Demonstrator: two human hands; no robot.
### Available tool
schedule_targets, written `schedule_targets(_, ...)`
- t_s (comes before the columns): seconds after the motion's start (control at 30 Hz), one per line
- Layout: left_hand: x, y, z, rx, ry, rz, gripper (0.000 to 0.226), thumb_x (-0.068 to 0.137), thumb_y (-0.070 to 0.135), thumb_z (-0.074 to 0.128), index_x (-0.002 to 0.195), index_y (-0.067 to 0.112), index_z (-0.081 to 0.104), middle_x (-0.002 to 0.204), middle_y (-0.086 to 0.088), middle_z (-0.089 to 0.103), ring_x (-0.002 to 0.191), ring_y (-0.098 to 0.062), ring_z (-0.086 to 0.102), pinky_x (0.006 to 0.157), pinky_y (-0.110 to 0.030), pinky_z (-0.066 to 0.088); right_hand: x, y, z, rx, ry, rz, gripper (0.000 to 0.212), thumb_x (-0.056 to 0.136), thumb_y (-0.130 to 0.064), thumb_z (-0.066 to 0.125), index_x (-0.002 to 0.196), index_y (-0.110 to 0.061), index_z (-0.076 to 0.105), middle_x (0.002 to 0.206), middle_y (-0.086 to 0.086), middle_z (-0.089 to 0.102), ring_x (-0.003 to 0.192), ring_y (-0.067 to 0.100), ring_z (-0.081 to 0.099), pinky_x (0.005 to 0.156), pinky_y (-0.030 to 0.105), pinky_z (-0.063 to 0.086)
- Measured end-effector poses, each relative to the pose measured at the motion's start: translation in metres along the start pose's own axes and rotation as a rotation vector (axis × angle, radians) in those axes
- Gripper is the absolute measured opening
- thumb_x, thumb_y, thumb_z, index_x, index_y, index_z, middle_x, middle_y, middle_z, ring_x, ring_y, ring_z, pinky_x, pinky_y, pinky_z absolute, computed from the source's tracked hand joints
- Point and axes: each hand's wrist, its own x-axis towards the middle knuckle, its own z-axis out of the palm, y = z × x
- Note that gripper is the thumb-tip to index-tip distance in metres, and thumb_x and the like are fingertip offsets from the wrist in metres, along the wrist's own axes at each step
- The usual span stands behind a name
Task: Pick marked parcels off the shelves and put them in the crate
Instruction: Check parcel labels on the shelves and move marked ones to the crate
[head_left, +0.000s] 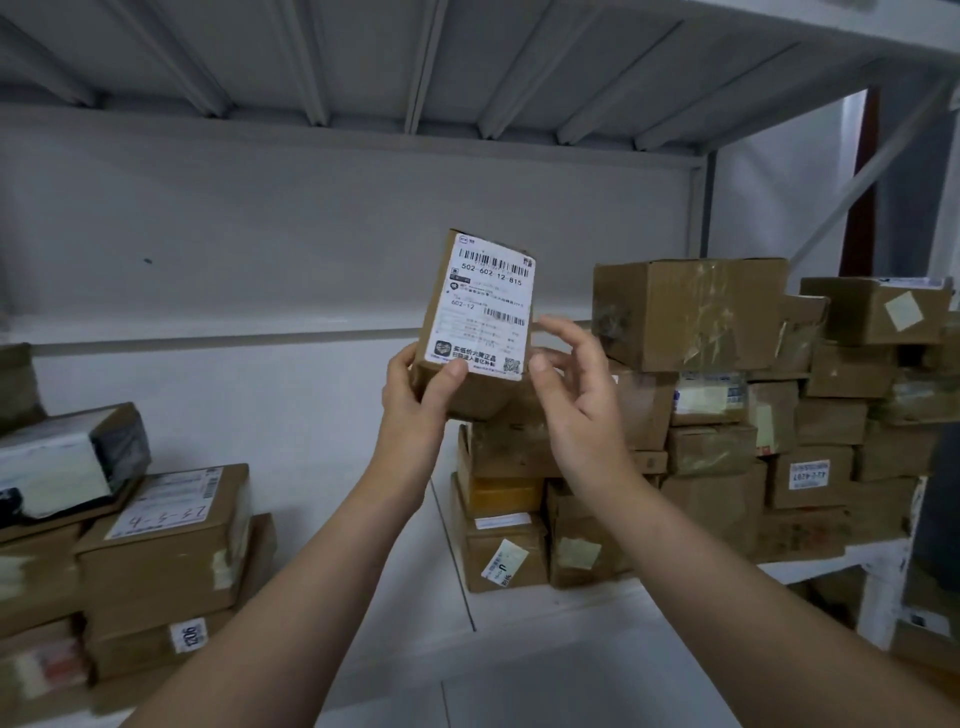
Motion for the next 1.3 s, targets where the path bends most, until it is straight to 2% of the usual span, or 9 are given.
schedule_targets(0.1,-0.011,0.002,-0.013,-0.065,-0.055,0.05,0.075,0.062,0.057,0.06,0.128,0.032,0.035,0.127,0.006,0.056,0.115,-0.01,0.056,0.096,-0.03,0.046,-0.003,-0.011,0.015,0.153,-0.049,0.13,0.035,0.096,-0.016,0.053,0.126,-0.03,0.044,0.117,-0.007,0.061,0.105,-0.002,0.061,0.078,0.014,0.051)
schedule_targets(0.23,-0.02,0.003,-0.031,-0.071,-0.079,0.073,0.055,0.074,0.038,0.054,0.126,0.034,0.036,0.118,0.014,0.06,0.106,0.003,0.058,0.084,-0.016,0.043,-0.011,-0.015,0.033,0.222,-0.081,0.143,0.043,0.096,-0.01,0.051,0.136,-0.024,0.04,0.112,-0.016,0.061,0.102,-0.003,0.062,0.077,0.015,0.051)
schedule_targets(0.4,-0.026,0.003,-0.052,-0.067,-0.073,0.09,0.048,0.074,0.033,0.054,0.12,0.041,0.04,0.12,0.013,0.061,0.111,0.0,0.057,0.093,-0.023,0.042,-0.018,-0.018,0.05,0.221,-0.096,0.114,0.045,0.096,-0.008,0.051,0.135,-0.026,0.04,0.124,-0.009,0.058,0.111,0.005,0.06,0.08,0.018,0.052)
schedule_targets(0.5,-0.032,0.003,-0.061,-0.039,-0.054,0.095,0.06,0.071,0.047,0.059,0.126,0.038,0.039,0.122,0.013,0.06,0.115,-0.004,0.055,0.097,-0.026,0.041,-0.018,-0.018,0.058,0.2,-0.106,0.122,0.044,0.096,-0.014,0.052,0.135,-0.031,0.04,0.132,-0.003,0.055,0.118,0.01,0.056,0.088,0.026,0.053)
schedule_targets(0.6,-0.042,0.002,-0.07,0.094,0.014,0.124,0.061,0.077,0.062,0.061,0.13,0.04,0.04,0.13,0.013,0.047,0.117,0.005,0.048,0.092,-0.011,0.04,-0.02,-0.017,0.068,0.218,-0.118,0.141,0.042,0.097,-0.02,0.051,0.135,-0.035,0.04,0.132,-0.005,0.056,0.12,0.011,0.055,0.096,0.033,0.05)
schedule_targets(0.7,-0.054,-0.004,-0.088,0.294,0.121,0.2,0.047,0.087,0.046,0.057,0.13,0.032,0.044,0.124,0.011,0.04,0.106,0.021,0.041,0.084,0.004,0.032,-0.027,-0.016,0.084,0.223,-0.195,0.165,0.047,0.091,-0.033,0.053,0.134,-0.038,0.038,0.131,-0.009,0.057,0.12,0.006,0.054,0.099,0.029,0.048)
schedule_targets(0.87,-0.072,-0.008,-0.136,0.451,0.201,0.249,0.052,0.088,0.01,0.062,0.126,0.04,0.044,0.117,0.019,0.048,0.105,0.011,0.05,0.084,-0.003,0.038,-0.036,-0.01,0.125,0.2,-0.35,0.241,0.056,0.085,-0.031,0.064,0.132,-0.042,0.035,0.115,-0.03,0.059,0.112,-0.009,0.054,0.088,0.012,0.047)
schedule_targets(1.07,-0.08,0.006,-0.195,0.731,0.239,0.27,0.064,0.091,0.015,0.06,0.135,0.05,0.029,0.13,0.02,0.047,0.105,0.014,0.05,0.085,-0.012,0.043,-0.045,-0.002,0.187,0.217,-0.411,0.283,0.065,0.087,-0.021,0.067,0.141,-0.03,0.033,0.127,-0.019,0.051,0.113,-0.005,0.049,0.077,0.002,0.042)
schedule_targets(1.3,-0.045,0.023,-0.233,1.118,0.231,0.217,0.043,0.095,0.017,0.054,0.137,0.02,0.045,0.129,-0.004,0.049,0.105,-0.013,0.049,0.083,-0.021,0.036,-0.039,0.015,0.238,0.1,-0.299,0.329,0.053,0.09,-0.008,0.062,0.136,-0.022,0.04,0.118,-0.009,0.051,0.106,0.01,0.054,0.072,0.003,0.044)
